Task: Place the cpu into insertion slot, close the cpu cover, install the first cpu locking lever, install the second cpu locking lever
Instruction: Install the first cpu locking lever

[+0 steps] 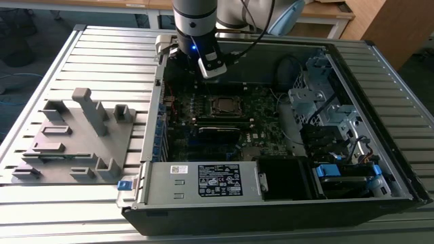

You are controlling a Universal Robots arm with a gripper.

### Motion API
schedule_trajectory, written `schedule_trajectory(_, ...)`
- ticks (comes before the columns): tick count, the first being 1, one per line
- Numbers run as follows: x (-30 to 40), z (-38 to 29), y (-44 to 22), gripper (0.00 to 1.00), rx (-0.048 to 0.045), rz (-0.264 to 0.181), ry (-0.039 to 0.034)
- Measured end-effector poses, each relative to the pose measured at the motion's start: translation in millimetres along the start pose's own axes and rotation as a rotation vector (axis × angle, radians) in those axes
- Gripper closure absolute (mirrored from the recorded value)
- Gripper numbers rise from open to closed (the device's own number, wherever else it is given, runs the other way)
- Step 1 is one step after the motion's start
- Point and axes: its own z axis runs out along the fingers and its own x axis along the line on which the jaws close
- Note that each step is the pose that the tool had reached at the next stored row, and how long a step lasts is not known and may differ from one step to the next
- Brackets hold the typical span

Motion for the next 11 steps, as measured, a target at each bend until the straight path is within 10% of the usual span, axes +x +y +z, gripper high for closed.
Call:
schedule_trajectory(6,-0.9,0.1,0.1,0.90,-0.0042,0.000,0.0005)
schedule_trajectory(11,-15.5,0.7,1.7,0.90,-0.0041,0.000,0.0011)
